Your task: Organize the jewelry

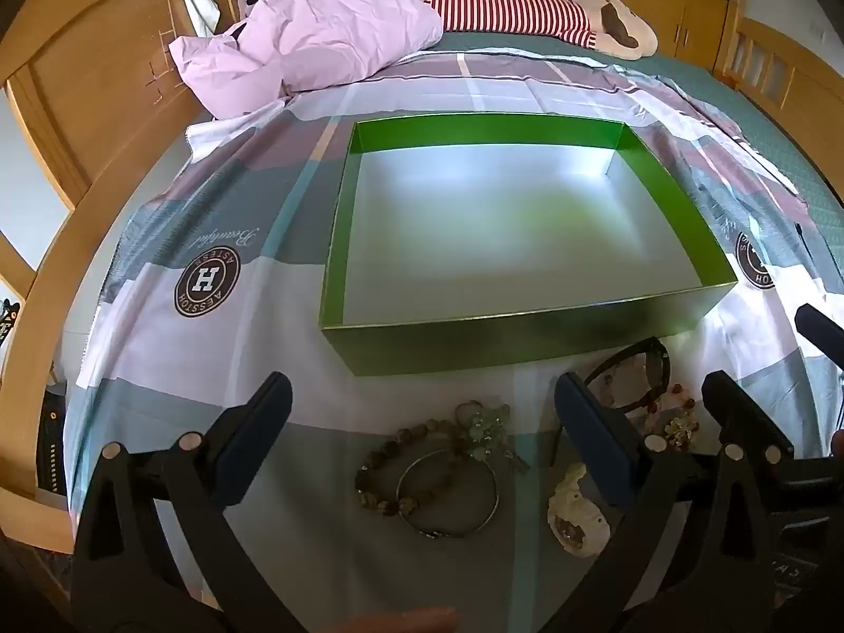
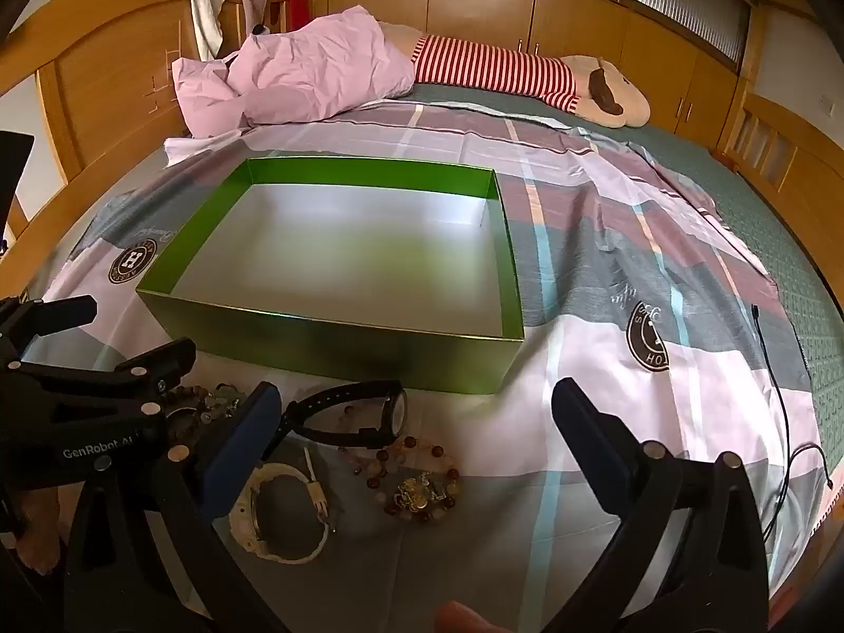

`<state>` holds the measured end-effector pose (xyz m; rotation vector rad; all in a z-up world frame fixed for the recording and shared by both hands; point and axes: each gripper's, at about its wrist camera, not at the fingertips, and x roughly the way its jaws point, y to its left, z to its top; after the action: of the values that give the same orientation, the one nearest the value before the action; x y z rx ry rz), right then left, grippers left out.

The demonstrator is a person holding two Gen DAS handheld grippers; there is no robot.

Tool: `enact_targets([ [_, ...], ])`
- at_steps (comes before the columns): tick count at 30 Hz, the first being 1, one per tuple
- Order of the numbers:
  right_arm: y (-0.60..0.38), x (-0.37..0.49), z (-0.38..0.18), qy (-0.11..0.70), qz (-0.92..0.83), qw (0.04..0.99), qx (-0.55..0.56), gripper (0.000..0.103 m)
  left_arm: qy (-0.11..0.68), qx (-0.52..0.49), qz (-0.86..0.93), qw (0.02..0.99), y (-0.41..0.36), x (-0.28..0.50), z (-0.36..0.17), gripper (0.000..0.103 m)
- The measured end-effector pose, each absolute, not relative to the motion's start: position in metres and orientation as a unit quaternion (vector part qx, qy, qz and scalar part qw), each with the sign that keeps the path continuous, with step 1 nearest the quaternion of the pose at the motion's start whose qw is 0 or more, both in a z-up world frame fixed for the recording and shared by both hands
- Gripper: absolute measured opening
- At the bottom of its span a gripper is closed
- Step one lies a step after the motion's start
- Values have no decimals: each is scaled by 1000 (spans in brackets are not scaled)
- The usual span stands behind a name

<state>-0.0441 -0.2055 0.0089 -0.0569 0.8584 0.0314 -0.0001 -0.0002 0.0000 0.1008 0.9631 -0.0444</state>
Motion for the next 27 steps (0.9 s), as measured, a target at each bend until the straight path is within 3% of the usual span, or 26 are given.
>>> enact_targets([
  [27, -206, -42, 3, 424, 7, 905, -32, 101, 475, 51, -20, 878, -2, 1, -11, 99],
])
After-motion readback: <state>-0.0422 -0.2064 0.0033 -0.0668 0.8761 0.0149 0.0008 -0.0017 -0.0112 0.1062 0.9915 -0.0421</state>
